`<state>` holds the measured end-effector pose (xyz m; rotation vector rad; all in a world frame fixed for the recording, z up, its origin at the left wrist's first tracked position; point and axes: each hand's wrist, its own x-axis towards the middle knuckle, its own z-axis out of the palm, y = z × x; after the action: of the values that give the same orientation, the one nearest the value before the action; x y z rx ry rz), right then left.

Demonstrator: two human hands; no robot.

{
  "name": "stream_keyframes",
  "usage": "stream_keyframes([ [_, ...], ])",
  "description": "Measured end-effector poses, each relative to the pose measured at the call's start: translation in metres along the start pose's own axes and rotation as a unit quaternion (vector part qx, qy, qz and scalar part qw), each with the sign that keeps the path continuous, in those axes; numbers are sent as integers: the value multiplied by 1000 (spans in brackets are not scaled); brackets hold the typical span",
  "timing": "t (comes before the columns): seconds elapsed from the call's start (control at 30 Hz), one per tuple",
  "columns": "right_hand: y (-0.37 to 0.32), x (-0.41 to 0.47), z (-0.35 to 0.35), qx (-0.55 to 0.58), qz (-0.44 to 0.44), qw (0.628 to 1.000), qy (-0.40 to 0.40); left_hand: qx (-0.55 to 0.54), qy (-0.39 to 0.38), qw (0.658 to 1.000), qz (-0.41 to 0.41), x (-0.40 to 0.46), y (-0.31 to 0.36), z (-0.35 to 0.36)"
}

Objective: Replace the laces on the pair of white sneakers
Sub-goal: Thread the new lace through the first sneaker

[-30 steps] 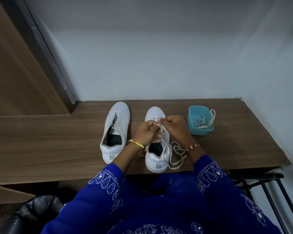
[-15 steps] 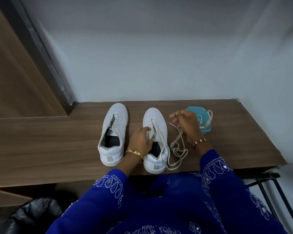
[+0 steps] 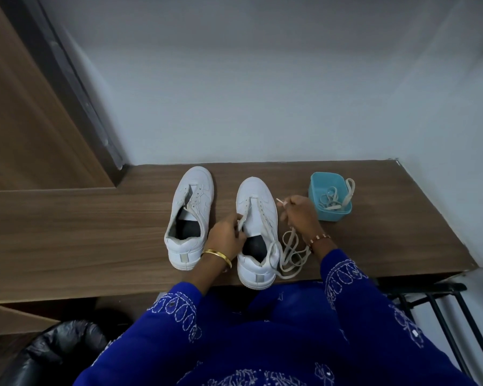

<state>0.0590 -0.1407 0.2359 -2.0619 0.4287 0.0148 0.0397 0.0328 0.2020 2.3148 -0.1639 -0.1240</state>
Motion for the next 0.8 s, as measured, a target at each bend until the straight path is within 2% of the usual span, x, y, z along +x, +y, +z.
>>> stream_keyframes([
  [0.13, 7, 3, 6, 16, 4, 1000, -20, 18, -6, 1000, 5, -1, 1, 1],
  [0.27, 9, 9, 11, 11, 1, 1000, 15, 41, -4, 996, 77, 2, 10, -2],
  [0.37, 10, 16, 15, -29, -24, 999, 23, 42, -39, 989, 134, 9, 22, -4],
  [0.5, 7, 25, 22, -89, -47, 995, 21, 67, -39, 987, 138, 22, 28, -5],
  [0.63, 10, 34, 29, -155, -73, 985, 28, 171, -53, 972, 153, 34, 25, -5],
  [0.77, 9, 39, 32, -187, -84, 978, 38, 257, 4, 951, 173, 41, 28, 5],
  [0.8, 9, 40, 33, -197, -91, 975, 38, 294, -9, 943, 155, 42, 31, 6],
])
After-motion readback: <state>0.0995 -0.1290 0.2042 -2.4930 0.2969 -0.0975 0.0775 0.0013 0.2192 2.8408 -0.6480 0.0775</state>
